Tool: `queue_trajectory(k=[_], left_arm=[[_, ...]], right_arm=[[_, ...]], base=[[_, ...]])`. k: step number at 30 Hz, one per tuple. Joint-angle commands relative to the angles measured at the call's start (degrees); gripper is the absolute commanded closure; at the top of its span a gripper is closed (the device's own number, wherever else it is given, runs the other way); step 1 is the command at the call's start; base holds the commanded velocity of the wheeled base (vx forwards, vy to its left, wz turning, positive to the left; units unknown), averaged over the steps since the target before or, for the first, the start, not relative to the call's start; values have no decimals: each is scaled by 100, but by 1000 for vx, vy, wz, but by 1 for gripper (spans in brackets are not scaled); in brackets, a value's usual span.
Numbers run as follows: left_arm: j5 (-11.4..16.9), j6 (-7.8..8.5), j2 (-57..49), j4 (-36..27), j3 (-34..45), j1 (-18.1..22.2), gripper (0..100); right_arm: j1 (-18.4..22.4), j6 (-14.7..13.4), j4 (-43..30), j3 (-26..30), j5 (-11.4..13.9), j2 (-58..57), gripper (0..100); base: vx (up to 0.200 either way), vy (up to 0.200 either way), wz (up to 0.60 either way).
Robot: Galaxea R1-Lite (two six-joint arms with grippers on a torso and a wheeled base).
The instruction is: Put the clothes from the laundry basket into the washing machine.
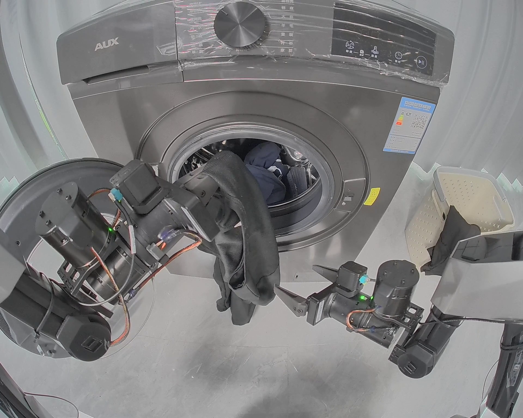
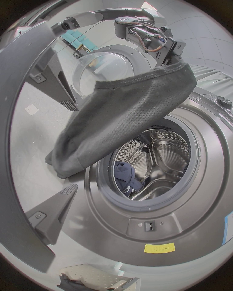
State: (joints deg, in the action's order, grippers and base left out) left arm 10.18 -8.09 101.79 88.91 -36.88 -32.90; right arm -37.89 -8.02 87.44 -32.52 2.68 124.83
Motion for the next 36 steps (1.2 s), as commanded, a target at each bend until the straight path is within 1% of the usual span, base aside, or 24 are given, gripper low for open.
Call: queue_trajectory(k=[1, 3, 5, 6, 8, 10, 11, 12, 16, 18, 19, 20, 22, 29, 32, 35, 36], left_arm=[[2, 10, -19, 4, 5, -6, 100], [2, -8, -19, 4, -4, -6, 100], [2, -8, -28, 4, -13, -6, 100], [10, 1, -124, 4, -4, -14, 100], [19, -8, -168, 4, 5, -14, 100], [37, -34, -256, 4, -4, -102, 100], [37, -34, -256, 4, -4, -102, 100], [54, -43, -309, 4, 5, -111, 100], [63, -26, -327, 4, 5, -120, 100], [63, -26, -353, 4, 5, -129, 100], [72, -34, -458, 4, 14, -137, 100], [81, -34, -494, -5, 14, -137, 100], [81, -34, -511, 4, 5, -190, 100], [81, -34, -511, 4, 23, -243, 100], [72, -43, -520, 4, 5, -261, 100], [72, -52, -520, 4, -13, -261, 100], [72, -61, -520, 4, -13, -261, 100]], right_arm=[[-122, 37, -43, -465, 66, 428, 0], [-289, 73, -43, -580, 171, 516, 0], [-404, 81, -52, -676, 198, 604, 0], [-483, 99, -61, -826, 206, 718, 0], [-500, 108, -70, -896, 206, 771, 0], [-562, 108, -131, -1168, 215, 938, 0], [-562, 108, -131, -1186, 215, 947, 0], [-588, 108, -175, -1406, 215, 1070, 0], [-544, 143, -245, -1995, 206, 1377, 0], [-509, 152, -272, -2109, 206, 1439, 0], [-447, 152, -298, -2337, 198, 1544, 0], [-395, 152, -298, -2416, 198, 1597, 0], [-324, 152, -298, -2522, 180, 1650, 0], [-298, 187, -316, -2803, 145, 1755, 0], [-307, 187, -377, -3058, 127, 1896, 0], [-298, 187, -386, -3190, 4, 1992, 0], [-298, 187, -386, -3199, -31, 2010, 100]], base=[[0, 0, 0], [0, 0, 0], [0, 0, 0], [0, 0, 0], [0, 0, 0], [0, 0, 0], [0, 0, 0], [0, 0, 0], [0, 0, 0], [0, 0, 0], [0, 0, 0], [0, 0, 0], [0, 0, 0], [0, 0, 0], [0, 0, 0], [0, 0, 0], [0, 0, 0]])
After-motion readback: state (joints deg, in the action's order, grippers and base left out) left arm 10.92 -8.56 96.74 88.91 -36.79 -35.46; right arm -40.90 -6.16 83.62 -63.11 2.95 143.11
